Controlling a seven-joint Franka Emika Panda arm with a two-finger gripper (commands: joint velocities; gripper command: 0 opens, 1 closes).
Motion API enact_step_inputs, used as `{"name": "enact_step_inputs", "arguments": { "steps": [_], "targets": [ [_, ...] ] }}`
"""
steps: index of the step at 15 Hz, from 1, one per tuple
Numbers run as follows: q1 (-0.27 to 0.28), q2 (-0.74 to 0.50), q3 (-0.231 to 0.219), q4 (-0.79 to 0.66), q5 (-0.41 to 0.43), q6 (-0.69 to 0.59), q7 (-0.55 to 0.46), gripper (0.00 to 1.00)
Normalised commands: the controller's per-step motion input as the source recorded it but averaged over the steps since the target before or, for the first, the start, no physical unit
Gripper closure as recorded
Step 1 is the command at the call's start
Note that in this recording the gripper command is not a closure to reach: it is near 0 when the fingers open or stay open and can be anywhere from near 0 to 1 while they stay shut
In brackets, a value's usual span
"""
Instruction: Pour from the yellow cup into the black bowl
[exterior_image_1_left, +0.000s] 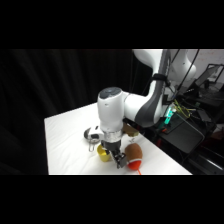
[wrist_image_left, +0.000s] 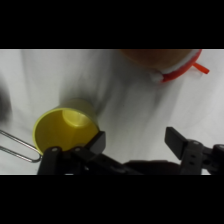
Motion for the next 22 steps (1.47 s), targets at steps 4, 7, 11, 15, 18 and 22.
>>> {"name": "enact_step_inputs", "arguments": {
  "steps": [4, 7, 11, 15, 18, 22],
  "targets": [
    [0.108, -0.02, -0.152, 0.1, -0.174, -0.06, 0.11, 0.0],
    [0.047, -0.27, -0.157, -0.06, -0.194, -0.15, 0.08, 0.0],
    [-0.011, -0.26, -0.091, -0.16, -0.154, -0.09, 0.07, 0.0],
    [-0.021, -0.22, -0.007, -0.14, -0.115, -0.09, 0.08, 0.0],
    [-0.022, -0.19, 0.031, -0.08, -0.089, -0.12, 0.07, 0.0],
    [-0.077, -0.09, 0.09, -0.05, 0.021, -0.04, 0.01, 0.0]
  ]
}}
